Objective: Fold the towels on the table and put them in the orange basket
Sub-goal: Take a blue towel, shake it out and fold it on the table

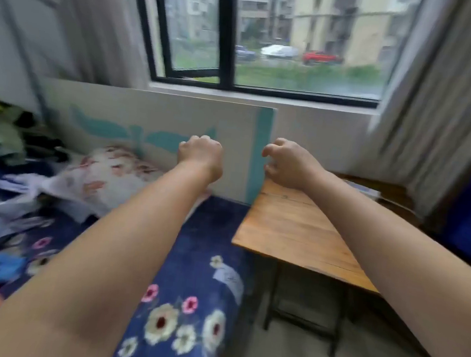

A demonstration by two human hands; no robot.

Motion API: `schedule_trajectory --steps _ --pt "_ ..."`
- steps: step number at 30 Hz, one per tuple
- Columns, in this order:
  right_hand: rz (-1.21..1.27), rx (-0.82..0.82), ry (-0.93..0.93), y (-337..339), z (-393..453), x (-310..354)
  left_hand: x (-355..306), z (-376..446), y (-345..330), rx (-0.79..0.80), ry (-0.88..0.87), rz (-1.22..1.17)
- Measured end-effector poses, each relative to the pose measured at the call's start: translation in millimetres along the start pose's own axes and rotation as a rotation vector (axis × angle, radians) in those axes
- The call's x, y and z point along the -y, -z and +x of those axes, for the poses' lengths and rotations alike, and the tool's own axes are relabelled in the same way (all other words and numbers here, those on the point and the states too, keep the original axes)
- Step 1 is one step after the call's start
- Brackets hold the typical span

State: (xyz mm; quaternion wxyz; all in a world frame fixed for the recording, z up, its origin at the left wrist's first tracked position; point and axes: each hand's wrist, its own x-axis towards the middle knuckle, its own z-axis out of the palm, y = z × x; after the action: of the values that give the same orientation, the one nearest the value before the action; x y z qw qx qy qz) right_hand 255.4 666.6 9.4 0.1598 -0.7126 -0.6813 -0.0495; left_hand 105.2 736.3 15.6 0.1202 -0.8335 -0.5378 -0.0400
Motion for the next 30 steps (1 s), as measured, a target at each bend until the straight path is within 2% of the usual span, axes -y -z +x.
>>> schedule_trajectory --steps 4,5,6,11,19,26,30 --pt "-0.048 -0.001 -0.239 30.9 -82.7 -144.8 -168.1 7.4 7.2 -0.013 -0.204 -0.116" --pt "-0.028 -0.001 -0.256 29.7 -90.1 -158.6 -181.5 7.3 3.9 -0.015 -0.222 -0.133" --pt "-0.042 0.006 -0.320 43.1 -118.2 -196.6 -233.7 7.0 3.9 -0.006 -0.281 -0.159" --pt "-0.053 -0.012 -0.486 73.7 -201.5 -329.4 -396.8 -2.4 3.2 0.046 -0.494 -0.239" --pt "-0.017 -0.101 -0.794 99.5 -251.4 -490.7 -546.6 52.4 -3.9 0.093 -0.666 -0.276" --pt "-0.034 -0.110 -0.994 119.7 -231.9 -611.6 -653.6 155.9 -13.1 0.159 -0.716 -0.349" --pt "-0.045 -0.120 -1.033 130.1 -211.7 -671.6 -719.9 203.8 -14.6 0.208 -0.735 -0.414"
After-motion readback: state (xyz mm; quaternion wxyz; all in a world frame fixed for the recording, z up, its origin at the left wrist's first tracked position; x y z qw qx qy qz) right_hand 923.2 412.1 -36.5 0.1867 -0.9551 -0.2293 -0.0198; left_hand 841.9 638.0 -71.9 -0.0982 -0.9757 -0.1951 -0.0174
